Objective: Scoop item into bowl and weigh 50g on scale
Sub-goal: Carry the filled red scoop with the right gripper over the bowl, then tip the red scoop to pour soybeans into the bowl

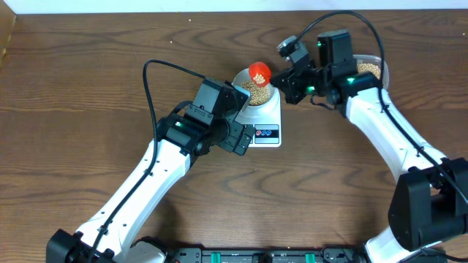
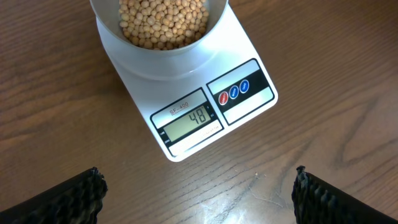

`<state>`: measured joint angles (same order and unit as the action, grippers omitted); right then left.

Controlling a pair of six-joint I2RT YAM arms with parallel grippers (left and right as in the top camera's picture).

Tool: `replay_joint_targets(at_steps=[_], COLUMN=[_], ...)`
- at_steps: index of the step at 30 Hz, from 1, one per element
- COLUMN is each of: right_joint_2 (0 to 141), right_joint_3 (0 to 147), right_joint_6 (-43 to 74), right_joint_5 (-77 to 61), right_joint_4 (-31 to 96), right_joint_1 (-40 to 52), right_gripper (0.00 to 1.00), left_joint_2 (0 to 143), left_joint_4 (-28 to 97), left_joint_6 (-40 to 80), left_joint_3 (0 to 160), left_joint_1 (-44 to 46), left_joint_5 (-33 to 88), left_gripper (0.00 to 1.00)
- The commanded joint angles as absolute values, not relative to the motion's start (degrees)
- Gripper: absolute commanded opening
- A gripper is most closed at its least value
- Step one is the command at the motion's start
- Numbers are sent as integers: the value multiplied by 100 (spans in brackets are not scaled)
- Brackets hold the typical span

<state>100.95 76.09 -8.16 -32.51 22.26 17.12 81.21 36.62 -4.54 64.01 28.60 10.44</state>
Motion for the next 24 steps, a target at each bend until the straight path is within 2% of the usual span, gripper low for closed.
replay_joint_targets(at_steps=[1,11,24], right_joint_2=[9963,9963,9963], right_joint_3=[7614,7614,7614], right_joint_6=[-1081,-1490,-1511], right_joint_5=[-2685,-2117,-2091], right_joint_4=[2255,2250,2222], right_joint_1=[1911,2217,2228], right_gripper=[1,1,1], left_joint_2=[8068,8068,8068], left_joint_4=[3660,3660,3660], left_joint_6=[-491,-493,-491], left_joint_3=[6407,6407,6407], left_joint_1=[2829,2829,2829], left_joint_5=[1094,1094,1094], left_gripper=[98,98,98])
